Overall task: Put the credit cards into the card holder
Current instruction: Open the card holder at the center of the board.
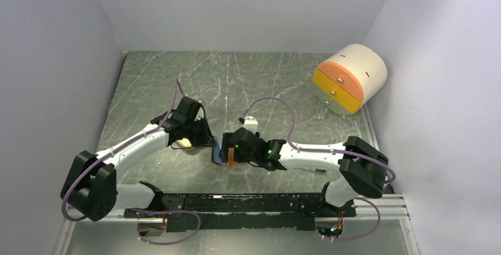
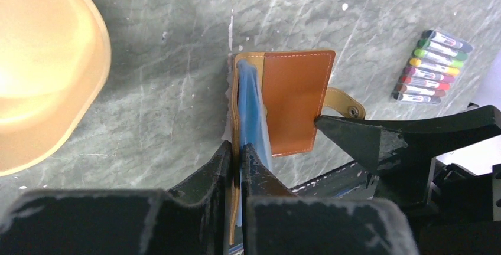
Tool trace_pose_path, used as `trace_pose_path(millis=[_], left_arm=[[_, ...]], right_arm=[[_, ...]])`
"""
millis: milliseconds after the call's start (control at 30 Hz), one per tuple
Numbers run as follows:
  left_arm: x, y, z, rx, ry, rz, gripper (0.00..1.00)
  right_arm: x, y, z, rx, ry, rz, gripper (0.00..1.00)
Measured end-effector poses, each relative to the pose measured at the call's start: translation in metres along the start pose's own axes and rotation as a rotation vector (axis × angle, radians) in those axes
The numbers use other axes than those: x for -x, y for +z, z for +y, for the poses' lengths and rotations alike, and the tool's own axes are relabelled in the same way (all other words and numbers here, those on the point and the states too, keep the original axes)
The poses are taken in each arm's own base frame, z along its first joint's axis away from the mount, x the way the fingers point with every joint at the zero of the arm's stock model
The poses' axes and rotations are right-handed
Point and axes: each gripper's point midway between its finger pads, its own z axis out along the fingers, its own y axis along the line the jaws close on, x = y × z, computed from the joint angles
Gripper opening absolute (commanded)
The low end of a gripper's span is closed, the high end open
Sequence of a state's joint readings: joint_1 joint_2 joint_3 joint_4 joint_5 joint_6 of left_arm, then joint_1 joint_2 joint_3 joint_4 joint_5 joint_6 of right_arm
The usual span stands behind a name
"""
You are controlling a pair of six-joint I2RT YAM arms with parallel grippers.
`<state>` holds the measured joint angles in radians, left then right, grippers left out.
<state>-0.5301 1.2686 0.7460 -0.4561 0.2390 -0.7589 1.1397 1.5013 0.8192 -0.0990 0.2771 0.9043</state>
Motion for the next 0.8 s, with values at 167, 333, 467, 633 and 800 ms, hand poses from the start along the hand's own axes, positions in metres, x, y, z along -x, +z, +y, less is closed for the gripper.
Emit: trace_pose_path(millis=[167,333,467,633,800], left_arm=[[0.000,0.004,0.003,0.032,0.002,0.016,0.09],[0.000,0.006,0.003,0.047,0.014,0.017,0.09],[-0.001,0.007,0.004,0.052,0.014,0.023,0.09],[-0.001,0.007,0.004,0.050,0.014,0.023,0.09],[-0.002,0.007,0.003,0.048,0.016,0.024,0.09]], right_arm=[[0.002,0.008,0.001,0.012,0.017,-0.010,1.00],[0.005,0.011,0.006,0.041,0.044,-0.021,1.00],[0.009,0.014,0.006,0.045,0.063,-0.030,1.00],[0.006,0.025,-0.004,-0.005,0.063,-0.021,0.97],[0.003,0.028,-0.009,-0.029,0.056,-0.014,0.92]])
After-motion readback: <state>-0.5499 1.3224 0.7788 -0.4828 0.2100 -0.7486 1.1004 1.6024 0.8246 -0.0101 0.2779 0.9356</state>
